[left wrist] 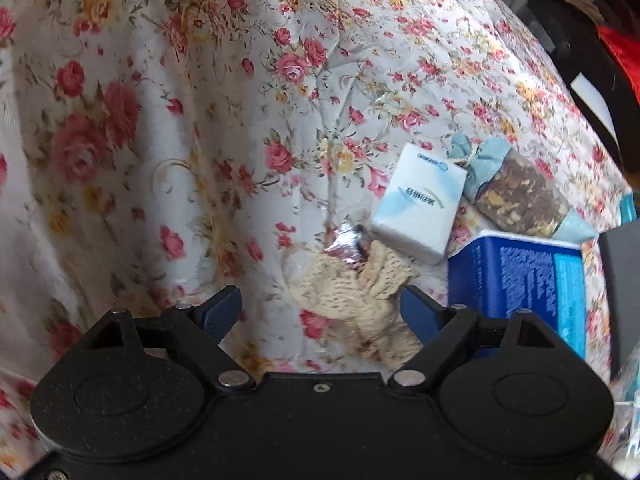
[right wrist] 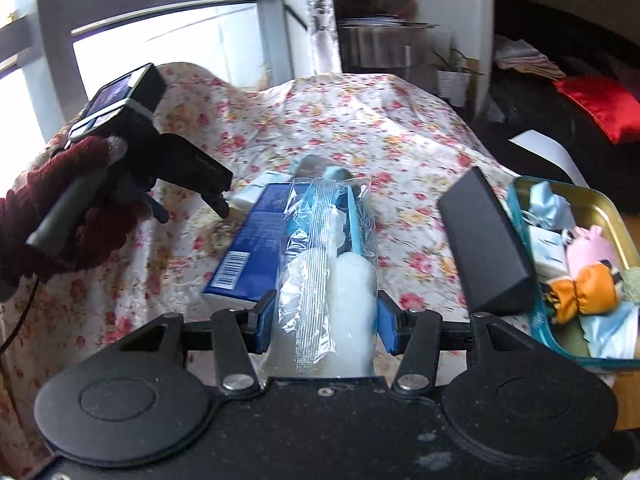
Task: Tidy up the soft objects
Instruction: 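Close the left gripper on the cream lace cloth and lift it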
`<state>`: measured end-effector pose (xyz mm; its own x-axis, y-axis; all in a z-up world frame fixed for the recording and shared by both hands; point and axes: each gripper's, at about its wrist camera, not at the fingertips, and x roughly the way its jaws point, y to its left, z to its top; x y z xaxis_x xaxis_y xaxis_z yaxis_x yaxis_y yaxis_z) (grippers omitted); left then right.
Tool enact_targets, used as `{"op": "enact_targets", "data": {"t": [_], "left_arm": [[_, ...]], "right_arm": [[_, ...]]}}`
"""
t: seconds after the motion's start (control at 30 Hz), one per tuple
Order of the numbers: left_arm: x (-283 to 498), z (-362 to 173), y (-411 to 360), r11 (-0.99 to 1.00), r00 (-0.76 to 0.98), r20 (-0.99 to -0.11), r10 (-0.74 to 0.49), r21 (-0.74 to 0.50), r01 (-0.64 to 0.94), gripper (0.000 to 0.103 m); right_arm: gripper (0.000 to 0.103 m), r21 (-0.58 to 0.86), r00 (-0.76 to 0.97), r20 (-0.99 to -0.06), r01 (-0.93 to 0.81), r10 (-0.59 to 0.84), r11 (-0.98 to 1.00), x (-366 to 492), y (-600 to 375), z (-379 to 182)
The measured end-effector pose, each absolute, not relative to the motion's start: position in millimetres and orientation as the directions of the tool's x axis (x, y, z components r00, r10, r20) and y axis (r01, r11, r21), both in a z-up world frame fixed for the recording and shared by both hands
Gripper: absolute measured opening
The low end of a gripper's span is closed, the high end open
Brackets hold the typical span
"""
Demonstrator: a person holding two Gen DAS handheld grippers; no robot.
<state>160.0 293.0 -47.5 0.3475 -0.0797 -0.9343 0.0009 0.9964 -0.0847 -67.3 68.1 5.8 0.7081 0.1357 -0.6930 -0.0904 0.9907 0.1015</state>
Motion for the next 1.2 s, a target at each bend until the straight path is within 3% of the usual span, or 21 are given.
{"op": "enact_targets", "data": {"t": [0.47,0.53,0.6,0.8,1.2], "left_arm": [[165,-78,273,0.989,0.335,-0.941,-0.057,-0.098,-0.107,0.087],[165,-80,277,0.984,0.338,-0.939,-0.06,-0.113,-0.138,0.084],[165,-80,278,0.984,0.348,-0.936,-0.052,-0.108,-0.142,0.071],[161,-76,278,0.985,0.372,-0.927,-0.047,-0.104,-0.135,0.057],[121,-72,306,0.976,0.294,-0.955,-0.035,-0.096,-0.196,0.057]], "right_arm": [[0.05,0.12,0.712,-0.691,-0.057,0.125,0.991,-70,57,1],[0.05,0.122,0.71,-0.693,-0.057,0.126,0.991,-70,57,1],[0.05,0.123,0.711,-0.692,-0.057,0.126,0.991,-71,57,1],[0.051,0.129,0.716,-0.687,-0.048,0.124,0.99,-73,54,1],[0.051,0.167,0.737,-0.664,-0.016,0.125,0.986,-81,40,2]]}}
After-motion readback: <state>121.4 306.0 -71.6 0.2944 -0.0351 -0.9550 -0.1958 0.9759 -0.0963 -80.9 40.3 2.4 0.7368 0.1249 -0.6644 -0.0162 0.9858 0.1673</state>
